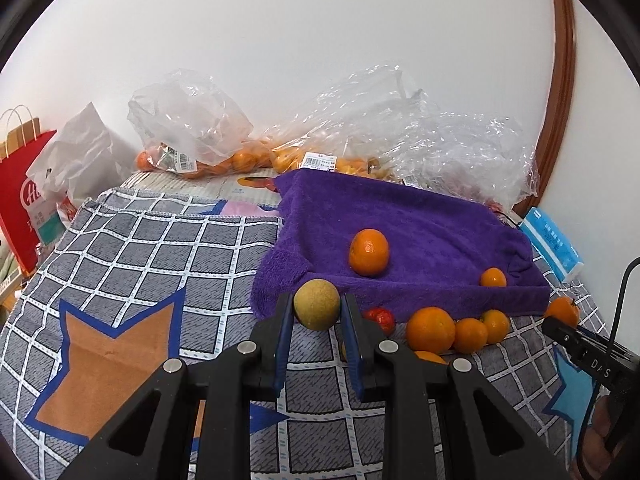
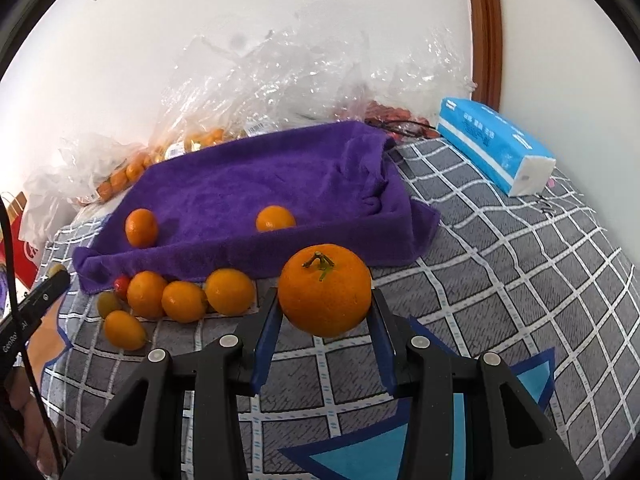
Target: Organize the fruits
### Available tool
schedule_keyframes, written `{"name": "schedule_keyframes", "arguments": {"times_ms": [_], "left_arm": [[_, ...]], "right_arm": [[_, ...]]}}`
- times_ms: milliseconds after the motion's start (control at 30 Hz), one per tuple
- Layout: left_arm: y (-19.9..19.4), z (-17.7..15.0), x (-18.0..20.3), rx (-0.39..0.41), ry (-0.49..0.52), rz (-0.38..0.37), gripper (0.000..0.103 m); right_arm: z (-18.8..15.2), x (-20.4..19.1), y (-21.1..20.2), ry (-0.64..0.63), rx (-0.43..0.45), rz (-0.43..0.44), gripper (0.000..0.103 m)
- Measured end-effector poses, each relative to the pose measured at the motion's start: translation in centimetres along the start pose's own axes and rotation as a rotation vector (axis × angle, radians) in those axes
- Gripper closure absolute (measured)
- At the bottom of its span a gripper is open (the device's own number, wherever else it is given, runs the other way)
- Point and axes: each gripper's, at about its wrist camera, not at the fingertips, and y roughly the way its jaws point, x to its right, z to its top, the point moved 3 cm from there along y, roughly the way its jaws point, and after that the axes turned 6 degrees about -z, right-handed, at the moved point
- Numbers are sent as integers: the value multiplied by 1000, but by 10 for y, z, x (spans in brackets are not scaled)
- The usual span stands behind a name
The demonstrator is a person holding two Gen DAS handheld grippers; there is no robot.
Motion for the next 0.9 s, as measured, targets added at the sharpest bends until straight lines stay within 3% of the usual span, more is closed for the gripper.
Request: {"name": "schedule_keyframes", "arguments": {"times_ms": [100, 200, 433, 700, 900], "left_arm": [[-1, 3, 4, -48, -21, -55, 80], [-9, 8, 10, -44, -26, -89, 80], [-14, 37, 29, -42, 20, -76, 80], [1, 73, 43, 33, 43, -36, 80], [27, 77, 43, 37, 39, -28, 80]], "right_arm": [[8, -5, -4, -11, 6, 17, 60], [17, -10, -6, -24, 32, 22, 60], [40, -18, -6, -42, 79, 30, 60], [71, -18, -2, -24, 129, 49, 60], [87, -24, 9, -21, 148, 53, 60]]}}
